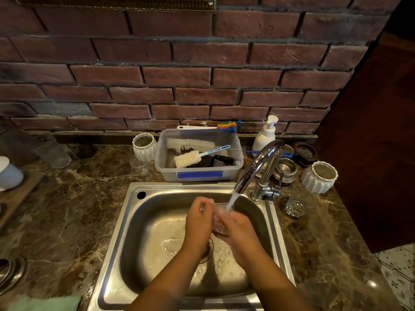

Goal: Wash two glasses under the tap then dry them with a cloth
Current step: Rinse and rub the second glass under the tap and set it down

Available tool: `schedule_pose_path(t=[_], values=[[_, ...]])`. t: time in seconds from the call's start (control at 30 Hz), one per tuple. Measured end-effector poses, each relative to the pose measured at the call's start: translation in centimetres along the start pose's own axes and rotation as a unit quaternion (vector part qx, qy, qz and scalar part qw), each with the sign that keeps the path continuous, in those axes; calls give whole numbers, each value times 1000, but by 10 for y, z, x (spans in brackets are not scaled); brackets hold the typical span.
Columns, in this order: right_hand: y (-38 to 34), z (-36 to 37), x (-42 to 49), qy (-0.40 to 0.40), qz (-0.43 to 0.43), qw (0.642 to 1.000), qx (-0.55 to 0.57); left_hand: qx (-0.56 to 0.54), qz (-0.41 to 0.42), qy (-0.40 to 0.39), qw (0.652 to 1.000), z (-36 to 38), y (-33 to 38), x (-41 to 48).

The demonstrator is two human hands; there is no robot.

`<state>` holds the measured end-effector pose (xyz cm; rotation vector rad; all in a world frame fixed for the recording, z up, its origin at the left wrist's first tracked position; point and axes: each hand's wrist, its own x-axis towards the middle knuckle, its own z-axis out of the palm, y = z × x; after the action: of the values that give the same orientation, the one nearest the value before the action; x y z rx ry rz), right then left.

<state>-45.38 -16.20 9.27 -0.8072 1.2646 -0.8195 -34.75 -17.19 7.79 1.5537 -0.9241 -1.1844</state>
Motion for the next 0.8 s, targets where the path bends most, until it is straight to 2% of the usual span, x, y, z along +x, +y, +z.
schedule_pose_path(t=[0.07, 0.13, 0.23, 0.3, 0.37, 0.4, 0.43, 0.5, 0.53, 0.57, 0.6, 0.67, 0.7, 0.8], values=[[-5, 0, -1, -2, 96, 979, 182, 75, 109, 11, 991, -1, -1, -4], [-9, -1, -2, -26, 104, 972, 207, 107, 135, 2, 985, -4, -2, -3], [-13, 1, -2, -21, 31, 998, 44, 49, 39, -41, 997, -9, 2, 3], [-15, 2, -3, 2, -56, 990, -132, 8, -75, -56, 996, -5, 7, 6], [-15, 0, -6, -6, -154, 942, -300, -48, -218, -66, 973, -3, 12, 7], [-15, -1, -8, -19, -192, 908, -372, -97, -275, -85, 953, -6, 12, 10], [-16, -2, -10, -33, -233, 858, -456, -153, -314, -118, 929, -10, 12, 12], [-16, -7, -11, -65, -293, 740, -602, -234, -359, -169, 888, -17, 10, 14], [-15, -10, -9, -73, -297, 709, -635, -244, -368, -173, 880, -19, 9, 14], [-15, -12, -8, -76, -295, 707, -638, -240, -368, -166, 883, -18, 8, 14], [-14, -12, -7, -73, -287, 744, -599, -220, -360, -145, 895, -16, 9, 14], [-9, -11, -5, -64, -251, 865, -430, -164, -320, -81, 930, -8, 11, 15], [-5, -9, -3, -56, -228, 903, -359, -130, -292, -49, 946, -5, 12, 15], [-8, 5, -2, -8, -171, 964, -201, -16, -138, 16, 990, 1, 15, 15]])
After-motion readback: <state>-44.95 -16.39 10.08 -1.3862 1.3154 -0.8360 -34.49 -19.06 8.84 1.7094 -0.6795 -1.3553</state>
